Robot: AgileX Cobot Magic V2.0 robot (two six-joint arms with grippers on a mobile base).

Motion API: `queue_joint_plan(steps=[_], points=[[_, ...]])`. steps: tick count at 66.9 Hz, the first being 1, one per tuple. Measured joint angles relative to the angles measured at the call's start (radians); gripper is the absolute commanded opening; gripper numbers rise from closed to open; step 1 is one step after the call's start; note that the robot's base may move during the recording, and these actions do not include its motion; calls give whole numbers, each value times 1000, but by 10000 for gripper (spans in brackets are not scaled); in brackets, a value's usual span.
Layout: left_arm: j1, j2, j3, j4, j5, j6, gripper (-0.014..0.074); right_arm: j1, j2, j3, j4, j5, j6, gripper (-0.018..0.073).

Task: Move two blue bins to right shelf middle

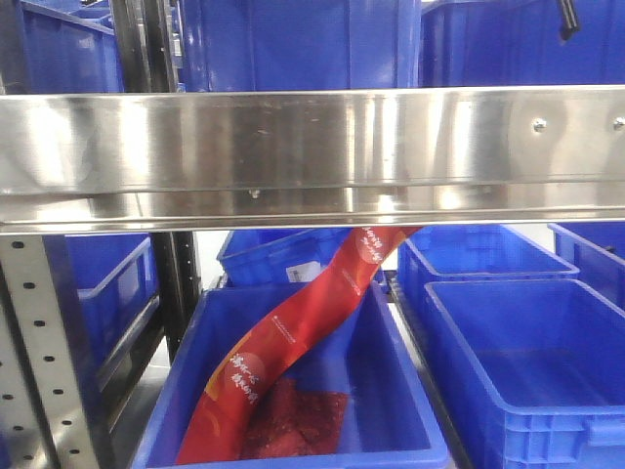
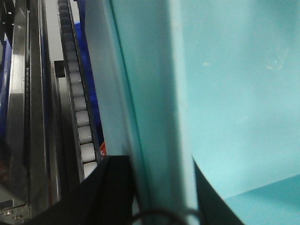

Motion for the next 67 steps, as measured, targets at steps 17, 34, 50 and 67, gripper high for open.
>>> queue_joint_plan(steps=[17,34,50,67], points=[[0,0,0,0,0,0,-111,0,0,0,0,0,0,-167],[0,0,0,0,0,0,-111,0,0,0,0,0,0,-167],[0,0,0,0,0,0,-111,0,0,0,0,0,0,-167],[0,0,0,0,0,0,-111,0,0,0,0,0,0,-167]])
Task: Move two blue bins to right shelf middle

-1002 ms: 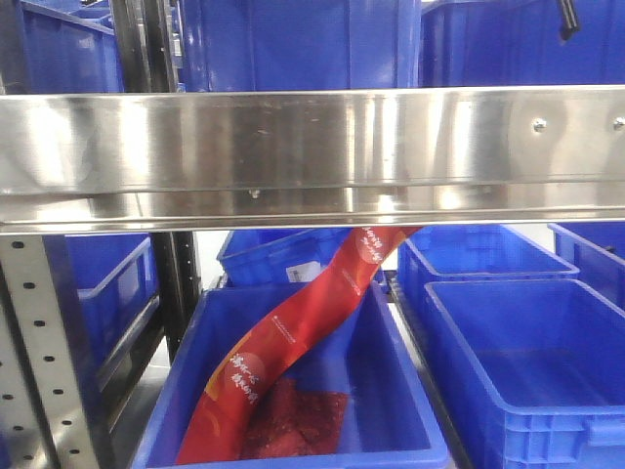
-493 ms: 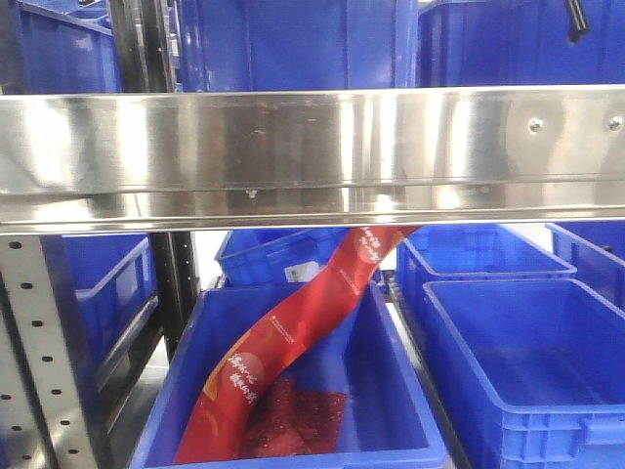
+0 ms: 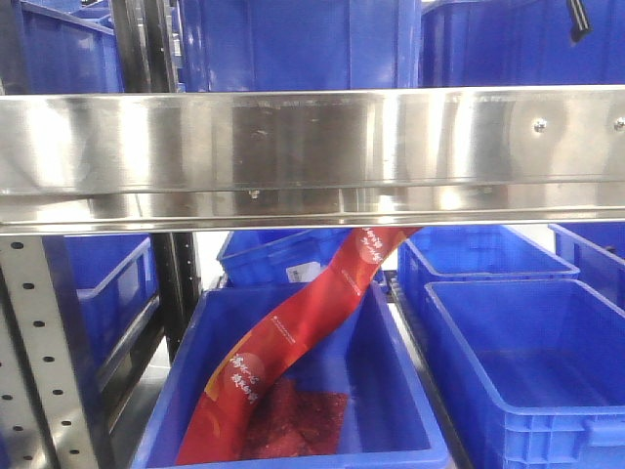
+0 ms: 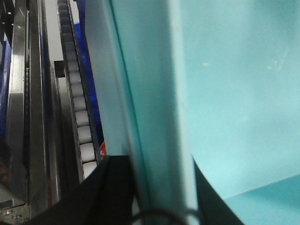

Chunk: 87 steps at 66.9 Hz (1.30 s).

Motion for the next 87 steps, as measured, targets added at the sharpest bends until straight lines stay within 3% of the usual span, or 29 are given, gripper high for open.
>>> queue_joint_plan(steps=[31,51,64,87], points=[[0,0,0,6,-54,0,-111,0,0,0,-3,-102,-2,-167],[0,12,25,6,-58,0,-111,0,31,-1,-32,-73,1,-165],[0,114,65,0,-72,0,-111,-6,157,-4,-69,-16,83,-165],[-9,289,71,-1,-73,0,-111,-12,287,-4,-123,0,109,-165]])
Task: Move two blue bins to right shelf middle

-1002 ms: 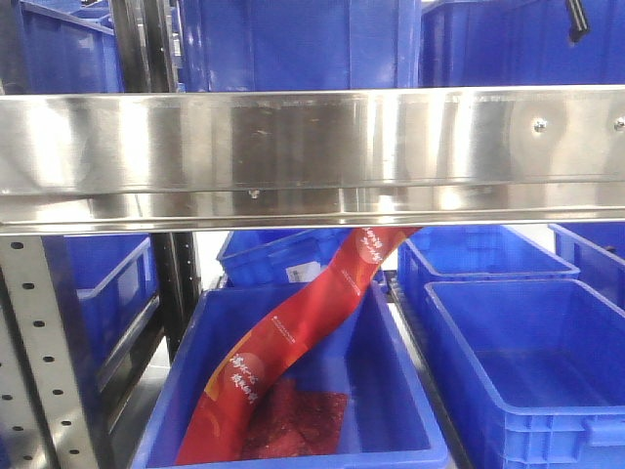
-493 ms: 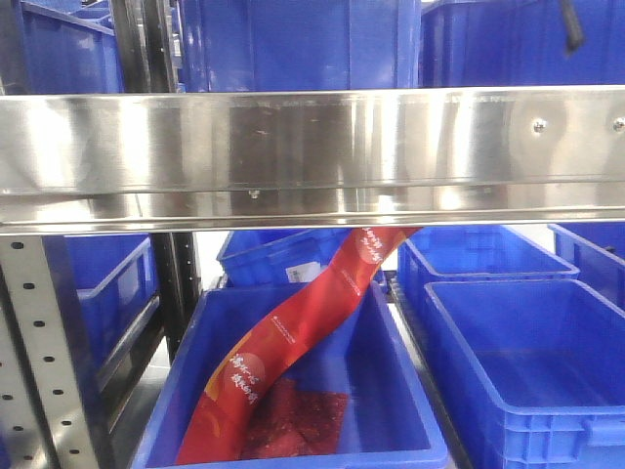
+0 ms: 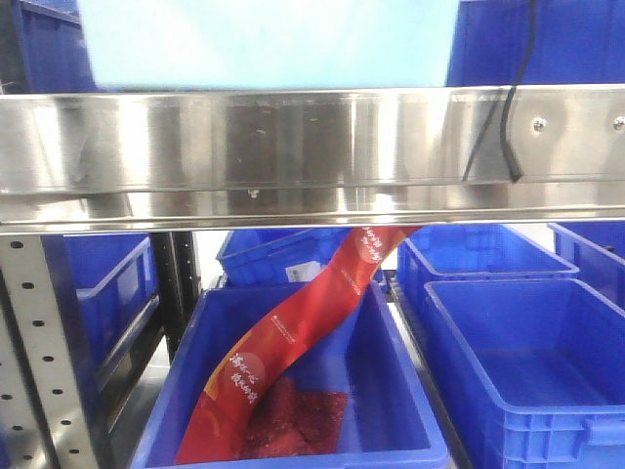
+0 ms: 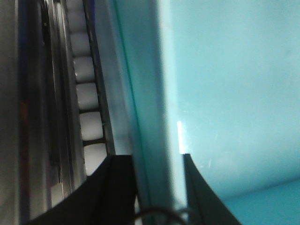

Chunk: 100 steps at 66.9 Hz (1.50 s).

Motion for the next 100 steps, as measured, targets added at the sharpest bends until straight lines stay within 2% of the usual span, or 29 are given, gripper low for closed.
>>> queue_joint_plan(steps=[9,14,20,27,34,38,49,63,67,70,75,83,87,100], points=[[-18,27,0,12,-2,0,-109,-4,21,0,-22,6,0,-153],[-25,35,2,21,-2,0,-72,-6,27,0,-25,7,0,-80],[-28,37,0,32,0,0,54,-6,30,0,-27,7,0,116],[-31,37,0,24,-2,0,266,-6,30,0,-12,-13,4,343],[-41,37,-11,0,-11,0,412,2,30,-4,13,-29,4,404],[-45,35,-23,-5,-13,0,437,4,30,-7,21,-29,4,403],[-45,17,-71,-15,-26,4,433,4,10,-7,31,-25,4,403],[-45,-2,-176,-11,40,6,428,4,-83,-7,30,-17,6,403],[-45,-11,-216,-13,60,6,406,5,-114,-7,33,-19,6,396],[-47,-21,-244,-16,82,4,357,7,-139,-7,35,-19,6,372],[-49,-33,-276,-26,93,-8,196,8,-175,-9,35,-19,6,289],[-49,-49,-289,-29,103,-10,-113,10,-203,-9,35,-19,2,-3],[-49,-49,-289,-29,107,-10,-111,10,-205,-9,35,-19,-3,-169],[-51,-66,-232,-30,112,-28,-111,10,-210,29,37,-19,-12,-165]])
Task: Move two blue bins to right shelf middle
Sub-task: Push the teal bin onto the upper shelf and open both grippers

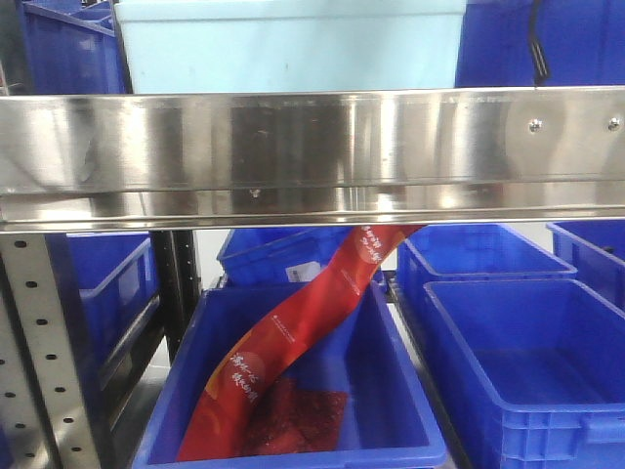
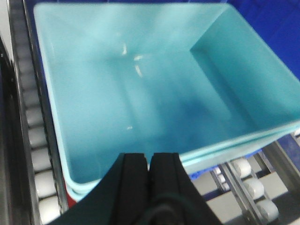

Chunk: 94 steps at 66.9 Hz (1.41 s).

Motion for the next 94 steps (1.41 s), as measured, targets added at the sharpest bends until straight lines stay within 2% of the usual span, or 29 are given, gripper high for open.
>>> queue_joint_plan(steps=[8,22,35,54,64,72,78,94], points=[[-23,-47,61,14,-50,-7,-111,0,-40,58,0,-34,0,-165],[-80,-199,283,71,-250,-11,-111,0,-177,263,-11,-217,-18,-165],[-85,-369,583,89,-513,-11,-111,0,-318,537,-50,-458,-29,-165],[-85,-649,1072,106,-900,-9,-111,0,-564,1018,-93,-891,-31,-165],[-85,-790,1311,108,-1066,-9,-111,0,-669,1216,-95,-1043,-31,-165],[-85,-914,1474,108,-1143,-9,-111,0,-757,1344,-117,-1093,-31,-165],[-85,-1021,1553,108,-1158,-9,-111,0,-815,1408,-143,-1099,-31,-165],[-85,-1254,1628,108,-1165,-9,-111,0,-988,1470,-149,-1101,-33,-165]])
